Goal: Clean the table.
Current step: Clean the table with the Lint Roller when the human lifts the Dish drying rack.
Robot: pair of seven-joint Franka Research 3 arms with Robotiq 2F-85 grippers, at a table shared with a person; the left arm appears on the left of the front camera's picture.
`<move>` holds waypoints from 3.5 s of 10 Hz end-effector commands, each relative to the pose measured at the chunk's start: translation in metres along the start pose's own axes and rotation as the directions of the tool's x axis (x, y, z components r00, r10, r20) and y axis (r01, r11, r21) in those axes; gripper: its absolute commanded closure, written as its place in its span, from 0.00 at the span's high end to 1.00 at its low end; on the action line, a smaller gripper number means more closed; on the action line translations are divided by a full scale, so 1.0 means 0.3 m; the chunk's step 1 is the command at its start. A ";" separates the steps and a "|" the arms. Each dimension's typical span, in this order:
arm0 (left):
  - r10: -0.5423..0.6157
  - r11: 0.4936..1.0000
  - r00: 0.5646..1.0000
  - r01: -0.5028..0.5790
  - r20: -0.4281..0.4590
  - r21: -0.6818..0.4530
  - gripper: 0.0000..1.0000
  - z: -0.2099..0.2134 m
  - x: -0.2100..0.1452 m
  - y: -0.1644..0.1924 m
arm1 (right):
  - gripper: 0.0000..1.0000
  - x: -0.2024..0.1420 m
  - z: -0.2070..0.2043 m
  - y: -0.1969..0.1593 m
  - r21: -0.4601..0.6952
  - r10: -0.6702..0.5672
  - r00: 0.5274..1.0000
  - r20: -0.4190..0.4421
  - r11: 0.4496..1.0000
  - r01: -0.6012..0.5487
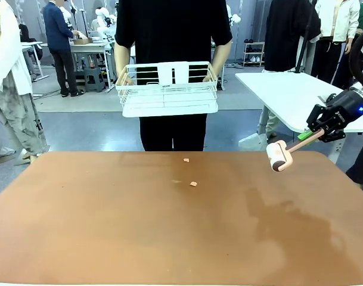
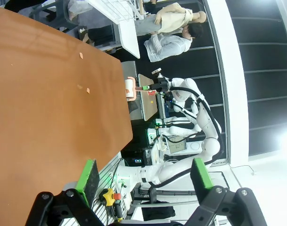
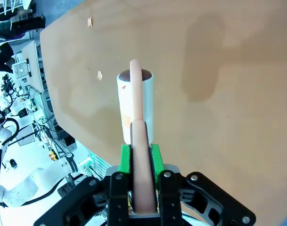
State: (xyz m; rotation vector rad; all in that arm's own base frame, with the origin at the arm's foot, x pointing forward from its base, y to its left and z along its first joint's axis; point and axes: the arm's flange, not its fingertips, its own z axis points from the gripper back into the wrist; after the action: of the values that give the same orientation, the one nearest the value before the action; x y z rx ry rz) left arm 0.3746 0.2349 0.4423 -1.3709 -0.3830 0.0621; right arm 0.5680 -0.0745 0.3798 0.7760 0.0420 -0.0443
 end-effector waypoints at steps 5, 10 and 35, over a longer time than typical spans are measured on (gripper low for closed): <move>-0.002 1.000 1.000 0.002 0.002 0.002 1.00 0.009 -0.003 -0.003 | 0.00 0.121 -0.144 -0.021 -0.005 -0.112 0.988 -0.103 0.994 0.112; -0.002 1.000 1.000 0.002 0.002 0.002 1.00 0.009 -0.003 -0.003 | 0.00 0.179 -0.265 -0.020 -0.023 -0.082 0.991 -0.105 0.997 0.080; -0.002 1.000 1.000 0.002 0.002 0.002 1.00 0.009 -0.003 -0.003 | 0.02 0.112 -1.019 0.276 -0.050 -0.007 0.976 -0.216 0.999 -0.003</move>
State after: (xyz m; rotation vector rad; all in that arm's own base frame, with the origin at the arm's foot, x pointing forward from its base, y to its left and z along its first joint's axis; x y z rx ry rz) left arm 0.3746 0.2349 0.4424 -1.3709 -0.3829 0.0620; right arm 0.6174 0.1865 0.2660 0.8445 0.1857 0.0343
